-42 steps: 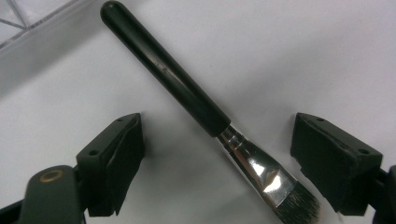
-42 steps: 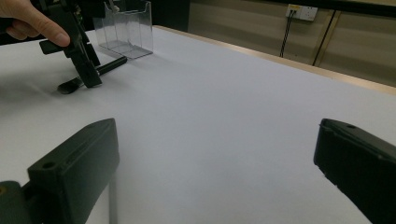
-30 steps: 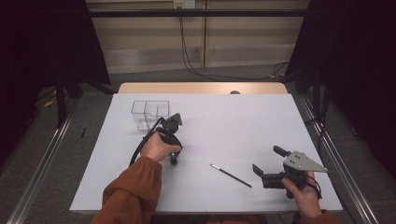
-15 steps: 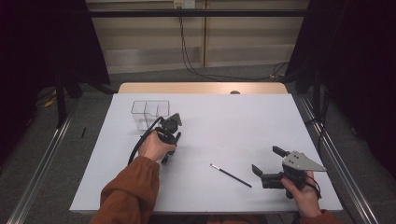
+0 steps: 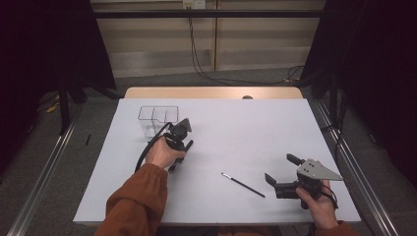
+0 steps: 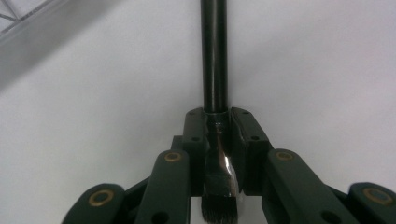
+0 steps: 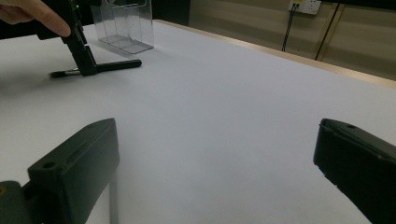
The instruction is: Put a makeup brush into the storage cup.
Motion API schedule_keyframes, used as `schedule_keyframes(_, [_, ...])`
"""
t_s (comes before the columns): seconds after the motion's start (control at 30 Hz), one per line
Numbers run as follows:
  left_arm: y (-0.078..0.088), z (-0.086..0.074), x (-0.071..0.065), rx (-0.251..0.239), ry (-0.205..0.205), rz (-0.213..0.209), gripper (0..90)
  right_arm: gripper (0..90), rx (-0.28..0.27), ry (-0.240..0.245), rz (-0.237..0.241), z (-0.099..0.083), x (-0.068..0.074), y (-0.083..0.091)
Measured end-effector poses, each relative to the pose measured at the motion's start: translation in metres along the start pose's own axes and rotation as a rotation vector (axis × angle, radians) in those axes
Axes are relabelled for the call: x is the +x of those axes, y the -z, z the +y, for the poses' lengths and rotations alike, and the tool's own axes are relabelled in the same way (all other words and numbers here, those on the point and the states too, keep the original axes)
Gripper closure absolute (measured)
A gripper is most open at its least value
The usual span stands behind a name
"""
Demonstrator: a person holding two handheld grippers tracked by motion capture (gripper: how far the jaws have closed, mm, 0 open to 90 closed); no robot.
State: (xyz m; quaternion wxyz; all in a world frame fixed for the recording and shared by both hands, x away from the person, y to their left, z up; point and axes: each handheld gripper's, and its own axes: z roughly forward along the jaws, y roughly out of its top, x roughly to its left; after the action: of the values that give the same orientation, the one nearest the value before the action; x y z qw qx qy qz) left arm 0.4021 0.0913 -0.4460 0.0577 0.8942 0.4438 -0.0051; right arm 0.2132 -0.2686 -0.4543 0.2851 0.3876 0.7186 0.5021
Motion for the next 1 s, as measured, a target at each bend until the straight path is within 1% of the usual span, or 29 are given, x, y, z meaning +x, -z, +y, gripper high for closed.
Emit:
schedule_keyframes(0.1, [0.001, 0.000, 0.000, -0.004, -0.026, 0.008, 77.6, 0.0, 0.000, -0.001, 0.001, 0.000, 0.000, 0.000])
schedule_keyframes(0.27, [0.002, -0.002, 0.002, -0.021, -0.041, -0.011, 77.8, 0.0, 0.000, -0.003, 0.000, 0.000, -0.001, 0.000])
schedule_keyframes(0.3, [0.002, -0.003, 0.003, -0.022, -0.041, -0.011, 77.8, 0.0, 0.001, -0.004, 0.000, 0.000, -0.001, 0.000])
schedule_keyframes(0.33, [0.002, -0.003, 0.003, -0.031, -0.038, -0.019, 77.8, 0.0, 0.001, -0.003, -0.001, 0.000, -0.001, 0.000])
schedule_keyframes(0.37, [0.002, -0.004, 0.004, -0.031, -0.046, -0.024, 77.9, 0.0, 0.000, -0.002, -0.001, 0.000, -0.001, 0.000])
schedule_keyframes(0.43, [0.003, -0.005, 0.006, -0.046, -0.028, -0.030, 77.9, 0.0, 0.000, -0.003, -0.001, 0.000, -0.001, 0.000])
schedule_keyframes(0.47, [0.003, -0.005, 0.007, -0.047, -0.028, -0.035, 77.8, 0.0, 0.001, -0.003, -0.002, 0.000, -0.001, 0.000])
schedule_keyframes(0.5, [0.003, -0.006, 0.007, -0.058, -0.020, -0.044, 77.9, 0.0, 0.000, -0.003, 0.000, 0.000, -0.001, 0.000])
schedule_keyframes(0.63, [0.004, -0.008, 0.008, -0.072, -0.025, -0.051, 77.9, 0.0, 0.000, -0.003, -0.001, 0.000, -0.001, 0.000])
schedule_keyframes(0.67, [0.004, -0.008, 0.009, -0.078, -0.026, -0.060, 77.9, 0.0, 0.000, -0.003, -0.001, 0.000, -0.001, 0.000])
schedule_keyframes(0.7, [0.005, -0.008, 0.009, -0.087, -0.023, -0.055, 77.9, 0.0, 0.000, -0.003, -0.001, 0.000, -0.001, 0.000])
schedule_keyframes(0.73, [0.006, -0.009, 0.009, -0.090, -0.026, -0.064, 77.9, 0.0, 0.000, -0.002, -0.001, 0.000, -0.001, 0.000])
schedule_keyframes(0.83, [0.010, -0.010, 0.010, -0.121, -0.032, -0.079, 77.9, 0.0, 0.000, -0.003, -0.001, 0.000, -0.001, 0.000])
schedule_keyframes(0.9, [0.013, -0.011, 0.011, -0.130, -0.034, -0.081, 77.9, 0.0, 0.000, -0.002, -0.001, 0.000, -0.001, 0.000])
schedule_keyframes(0.97, [0.015, -0.013, 0.012, -0.151, -0.037, -0.078, 77.9, 0.0, -0.001, -0.001, -0.001, 0.000, -0.001, 0.000])
schedule_keyframes(1.0, [0.016, -0.014, 0.013, -0.154, -0.039, -0.086, 77.9, 0.0, -0.001, -0.001, -0.002, 0.000, -0.001, 0.000])
